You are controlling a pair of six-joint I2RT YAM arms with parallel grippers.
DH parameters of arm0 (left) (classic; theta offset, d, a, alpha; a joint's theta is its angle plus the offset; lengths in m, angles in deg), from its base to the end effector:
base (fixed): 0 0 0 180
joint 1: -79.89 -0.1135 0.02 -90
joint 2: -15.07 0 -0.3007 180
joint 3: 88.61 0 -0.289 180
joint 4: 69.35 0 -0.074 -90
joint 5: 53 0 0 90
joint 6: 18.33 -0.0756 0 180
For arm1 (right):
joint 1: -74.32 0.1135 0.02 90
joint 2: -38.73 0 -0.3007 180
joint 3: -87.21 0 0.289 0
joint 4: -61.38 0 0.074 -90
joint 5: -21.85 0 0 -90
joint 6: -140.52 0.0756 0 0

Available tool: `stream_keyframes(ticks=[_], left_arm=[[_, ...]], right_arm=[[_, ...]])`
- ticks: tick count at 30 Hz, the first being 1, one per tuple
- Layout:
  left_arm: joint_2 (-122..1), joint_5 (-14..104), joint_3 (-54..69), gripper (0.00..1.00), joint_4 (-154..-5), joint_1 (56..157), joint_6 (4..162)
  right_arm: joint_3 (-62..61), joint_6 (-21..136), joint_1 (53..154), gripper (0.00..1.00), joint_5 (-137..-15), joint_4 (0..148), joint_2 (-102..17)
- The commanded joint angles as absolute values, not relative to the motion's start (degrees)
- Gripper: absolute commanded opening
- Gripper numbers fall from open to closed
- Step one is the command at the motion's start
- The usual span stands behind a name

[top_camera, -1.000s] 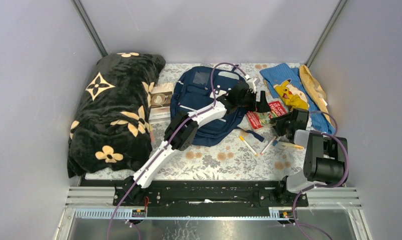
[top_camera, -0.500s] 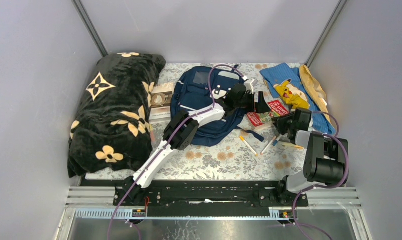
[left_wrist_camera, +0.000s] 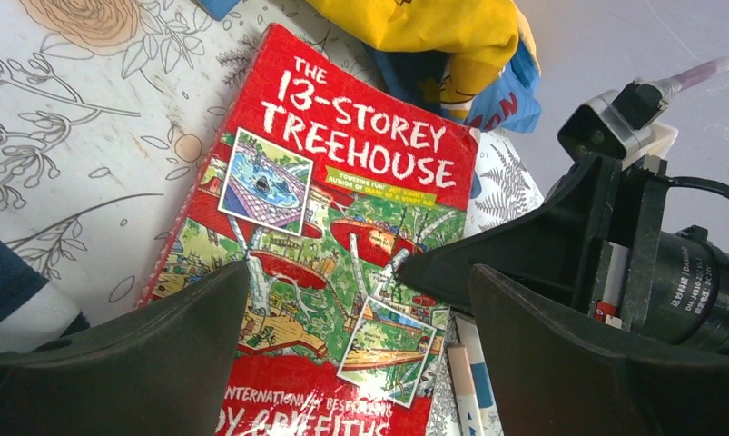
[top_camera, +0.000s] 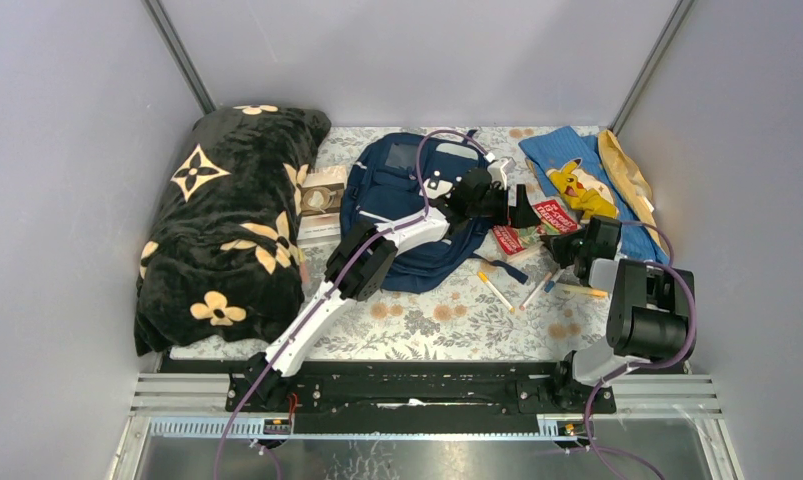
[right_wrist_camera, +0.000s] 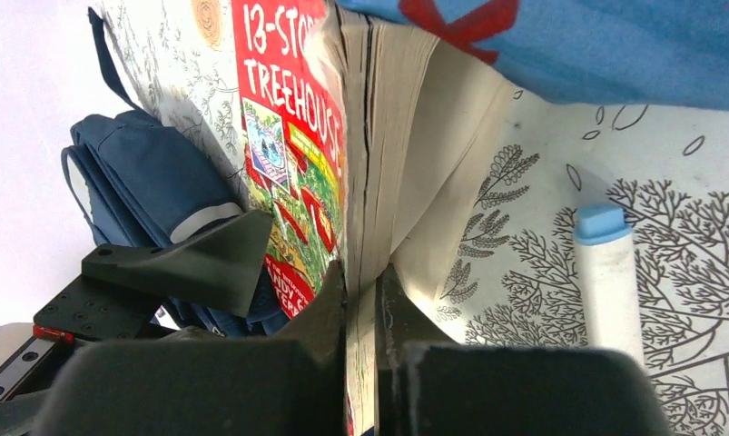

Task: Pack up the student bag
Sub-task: Pick up the book from the center of the board.

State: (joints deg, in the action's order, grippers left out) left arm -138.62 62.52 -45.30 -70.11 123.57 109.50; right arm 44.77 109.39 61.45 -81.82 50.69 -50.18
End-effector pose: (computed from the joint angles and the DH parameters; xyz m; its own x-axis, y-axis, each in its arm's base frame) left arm 0.4847 -0.5079 0.1189 -0.7385 -0.0601 -0.6716 0.5913 0.4209 -0.6879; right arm 0.3286 -0.0567 0.1184 -0.2694 0.9147 -0.3011 0.5032 0.4003 0.7659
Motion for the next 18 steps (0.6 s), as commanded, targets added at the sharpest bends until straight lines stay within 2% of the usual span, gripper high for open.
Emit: stream_keyframes(ticks=[1,8,12,18], left_arm=[[-137.5,65.4,-42.4,0.99,-77.3,125.3,109.8],[-128.0,64.7,-43.0,0.99,-78.4,125.3,108.1],[-121.4,61.7,-44.0,0.99,-83.7,125.3,106.5],[-108.9,57.4,-38.3,0.99,-89.3,124.5,104.6]], right_arm=[[43.0,109.3,62.2,0.0,-84.5,49.2,-47.7],[41.7,105.9,62.2,0.0,-81.7,54.0,-41.2],[40.4,105.4,62.2,0.0,-81.6,55.5,-37.6],[36.8,103.7,62.2,0.0,-80.0,60.6,-29.8]])
